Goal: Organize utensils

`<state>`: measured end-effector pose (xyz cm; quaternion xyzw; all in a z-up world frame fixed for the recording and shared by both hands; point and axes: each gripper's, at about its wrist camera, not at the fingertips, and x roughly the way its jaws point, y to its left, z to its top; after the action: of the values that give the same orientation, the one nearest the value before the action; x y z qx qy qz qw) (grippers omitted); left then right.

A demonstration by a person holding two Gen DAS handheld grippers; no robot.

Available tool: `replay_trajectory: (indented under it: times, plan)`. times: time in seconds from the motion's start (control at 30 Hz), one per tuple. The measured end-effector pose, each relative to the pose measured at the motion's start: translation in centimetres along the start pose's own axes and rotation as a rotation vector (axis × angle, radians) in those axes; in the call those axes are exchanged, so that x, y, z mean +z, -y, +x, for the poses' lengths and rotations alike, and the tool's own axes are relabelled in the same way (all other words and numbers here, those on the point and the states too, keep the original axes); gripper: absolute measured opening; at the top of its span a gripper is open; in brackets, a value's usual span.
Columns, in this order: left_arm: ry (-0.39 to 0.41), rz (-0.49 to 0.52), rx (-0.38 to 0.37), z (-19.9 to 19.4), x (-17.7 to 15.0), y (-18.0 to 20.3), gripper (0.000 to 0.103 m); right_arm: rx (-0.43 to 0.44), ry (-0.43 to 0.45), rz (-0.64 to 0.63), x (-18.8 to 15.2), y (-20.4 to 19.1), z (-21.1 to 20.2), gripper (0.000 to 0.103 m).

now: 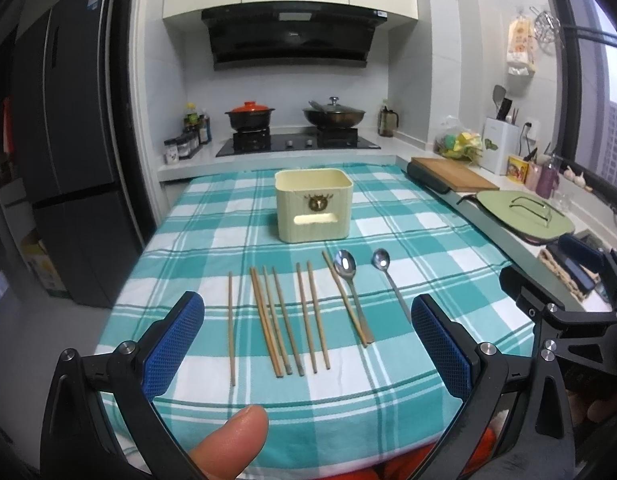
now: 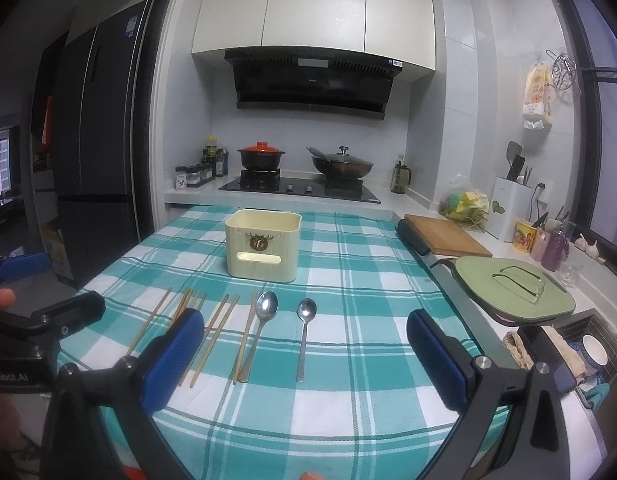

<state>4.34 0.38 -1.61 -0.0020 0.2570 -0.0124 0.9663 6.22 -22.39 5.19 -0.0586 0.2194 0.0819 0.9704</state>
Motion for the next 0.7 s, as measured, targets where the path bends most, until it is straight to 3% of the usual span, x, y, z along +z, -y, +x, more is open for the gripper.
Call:
replay_trajectory:
  times: [0.23, 0.5, 0.7]
  plan:
    - [-0.005, -0.026, 0.001, 0.4, 0.3, -0.9, 0.103, -0.002, -0.016, 0.004, -0.5, 0.2, 0.3, 0.103]
    - [-0.026, 0.011, 0.060, 1.4, -0.3, -0.8, 0.103, -0.017, -0.016, 0.008, -0.4, 0.3, 0.5, 0.103]
    - [-0.071, -0.054, 0.059, 3.4, -0.9, -2.5, 0.103, -0.011, -0.045, 0.002, -0.6, 0.2, 2.2, 0.103]
